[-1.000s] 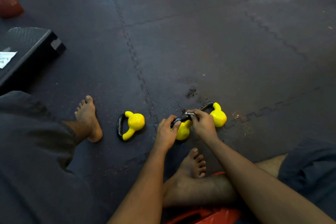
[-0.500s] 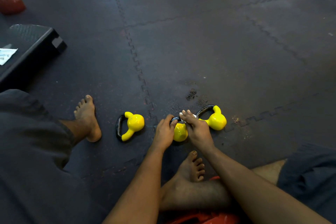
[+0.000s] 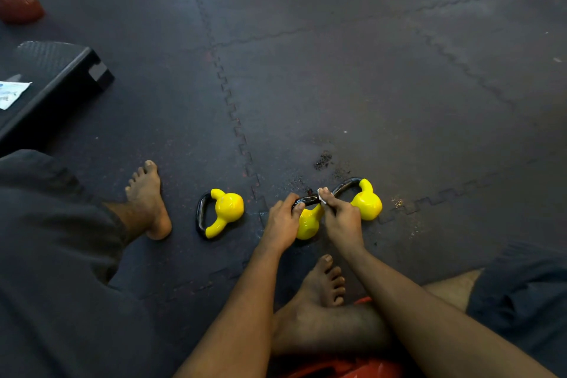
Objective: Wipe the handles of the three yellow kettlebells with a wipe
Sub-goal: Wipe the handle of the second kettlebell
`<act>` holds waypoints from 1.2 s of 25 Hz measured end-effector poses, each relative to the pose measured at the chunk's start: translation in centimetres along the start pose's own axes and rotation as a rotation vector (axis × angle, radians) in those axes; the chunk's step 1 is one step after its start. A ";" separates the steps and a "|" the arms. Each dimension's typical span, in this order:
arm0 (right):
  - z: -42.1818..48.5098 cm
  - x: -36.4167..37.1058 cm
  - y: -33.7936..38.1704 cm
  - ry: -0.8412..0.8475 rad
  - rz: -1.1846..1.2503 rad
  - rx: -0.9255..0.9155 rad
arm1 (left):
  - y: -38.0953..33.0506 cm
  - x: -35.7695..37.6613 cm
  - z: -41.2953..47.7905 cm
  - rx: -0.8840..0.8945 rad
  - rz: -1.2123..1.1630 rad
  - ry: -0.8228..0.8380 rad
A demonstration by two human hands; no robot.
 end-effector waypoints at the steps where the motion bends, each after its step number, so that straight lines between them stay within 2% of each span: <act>1: -0.1 0.2 0.0 0.023 -0.045 -0.032 | 0.0 -0.1 -0.1 0.004 0.003 0.005; 5: 0.4 0.5 0.0 0.062 -0.154 -0.054 | 0.5 -0.3 -0.5 0.063 0.024 0.031; 11: 2.0 -1.3 0.6 0.132 -0.146 0.171 | 0.5 -0.4 -1.6 0.041 -0.004 0.049; 17: 1.7 -0.2 1.5 0.221 -0.285 0.048 | 0.4 -0.6 -1.8 0.075 0.020 0.056; 20: 1.3 -0.6 0.9 0.128 -0.236 0.049 | 0.2 -0.8 -1.7 0.086 0.015 0.081; 26: 0.7 -0.6 0.2 -0.089 -0.142 0.175 | -0.6 -0.8 -1.4 0.082 0.035 0.088; 28: 0.6 -0.3 0.4 -0.081 -0.183 0.151 | -0.7 -0.7 -1.4 0.086 0.054 0.080; 30: 1.0 0.0 0.7 0.052 -0.281 0.103 | -0.6 -0.7 -1.5 0.100 0.064 0.086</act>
Point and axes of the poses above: each hand's wrist, its own z-axis towards the middle knuckle, its own x-axis out of the palm, y = z × x, the point moved 1 cm from there along z, towards the middle knuckle, and after that the axes turned 14 degrees about z, right-handed, at the moved point
